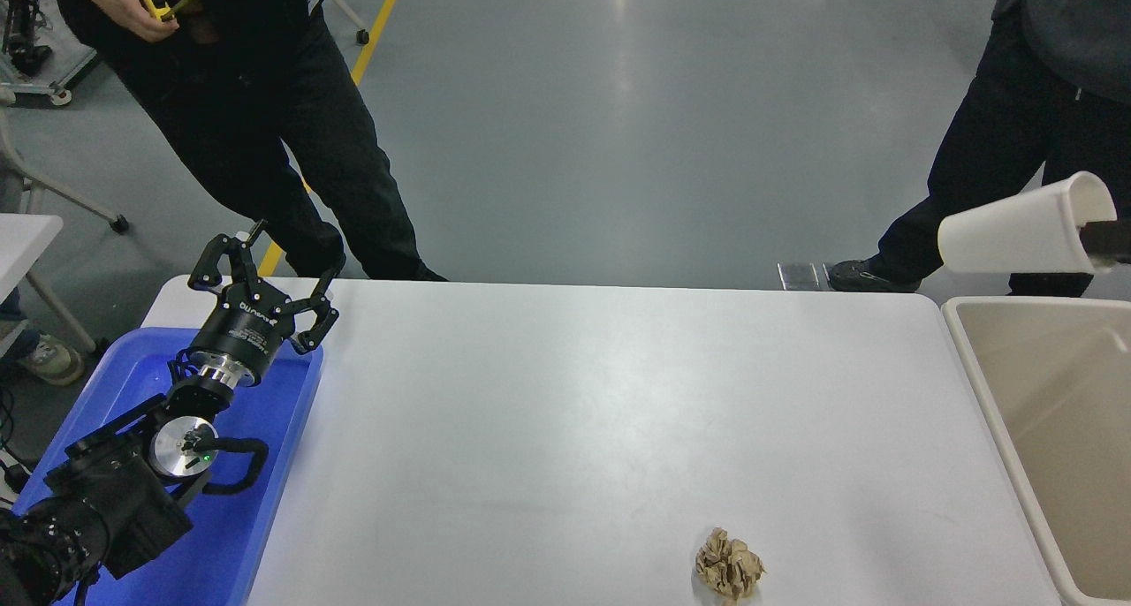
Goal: Dispose of the paper cup in the dustbin
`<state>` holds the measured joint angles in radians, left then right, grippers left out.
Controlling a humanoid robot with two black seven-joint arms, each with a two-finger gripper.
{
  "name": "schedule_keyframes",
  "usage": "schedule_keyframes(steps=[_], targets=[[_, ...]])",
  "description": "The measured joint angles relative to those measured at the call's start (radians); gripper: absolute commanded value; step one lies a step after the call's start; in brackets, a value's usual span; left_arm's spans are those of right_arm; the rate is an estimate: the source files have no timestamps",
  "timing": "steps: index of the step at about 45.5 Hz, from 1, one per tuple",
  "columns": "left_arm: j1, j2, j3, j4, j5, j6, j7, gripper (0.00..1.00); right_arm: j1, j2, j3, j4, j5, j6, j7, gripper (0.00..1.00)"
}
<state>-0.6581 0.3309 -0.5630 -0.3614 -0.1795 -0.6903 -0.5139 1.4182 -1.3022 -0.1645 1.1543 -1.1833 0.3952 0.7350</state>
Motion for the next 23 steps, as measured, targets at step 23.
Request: schedule_keyframes(steps=[23], targets=[[0.0,-0.001,0.0,0.0,0.0,0.0,0.0,1.0,-0.228,0.233,-0.005,-0.593,0.186,0.01,-0.006,0.0]])
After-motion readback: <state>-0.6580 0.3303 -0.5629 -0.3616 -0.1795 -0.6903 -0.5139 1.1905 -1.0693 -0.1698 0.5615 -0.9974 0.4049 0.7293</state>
